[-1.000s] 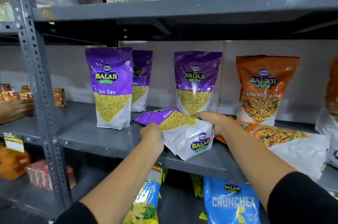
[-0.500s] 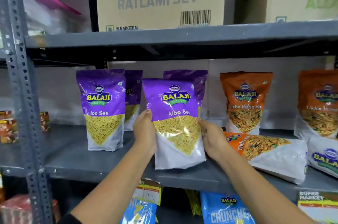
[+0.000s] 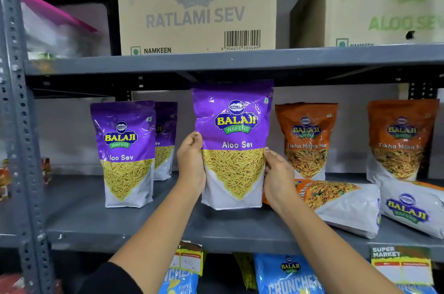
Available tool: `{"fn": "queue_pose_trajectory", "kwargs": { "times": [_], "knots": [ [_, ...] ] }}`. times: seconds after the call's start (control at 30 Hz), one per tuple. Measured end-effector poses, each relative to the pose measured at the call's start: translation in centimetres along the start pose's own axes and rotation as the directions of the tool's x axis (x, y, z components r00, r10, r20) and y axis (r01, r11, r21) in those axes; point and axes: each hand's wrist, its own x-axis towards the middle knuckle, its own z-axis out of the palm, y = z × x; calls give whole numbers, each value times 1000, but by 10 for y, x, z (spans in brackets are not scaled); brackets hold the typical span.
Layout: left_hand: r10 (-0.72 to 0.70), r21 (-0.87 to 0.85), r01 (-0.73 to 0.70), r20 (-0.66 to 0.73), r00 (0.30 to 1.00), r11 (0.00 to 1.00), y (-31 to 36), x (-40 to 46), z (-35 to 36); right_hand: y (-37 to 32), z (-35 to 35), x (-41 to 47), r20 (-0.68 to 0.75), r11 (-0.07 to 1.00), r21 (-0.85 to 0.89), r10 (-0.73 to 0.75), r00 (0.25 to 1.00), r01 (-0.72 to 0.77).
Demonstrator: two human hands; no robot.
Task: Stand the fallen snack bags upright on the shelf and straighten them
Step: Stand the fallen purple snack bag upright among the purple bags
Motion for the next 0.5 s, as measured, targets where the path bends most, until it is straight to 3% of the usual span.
{"fn": "queue_pose_trajectory", "kwargs": {
  "times": [0.5],
  "knots": [
    [42, 40, -36, -156, 987, 999, -37, 18, -24, 52, 0, 10, -87, 995, -83, 42, 995, -49]
  ]
}}
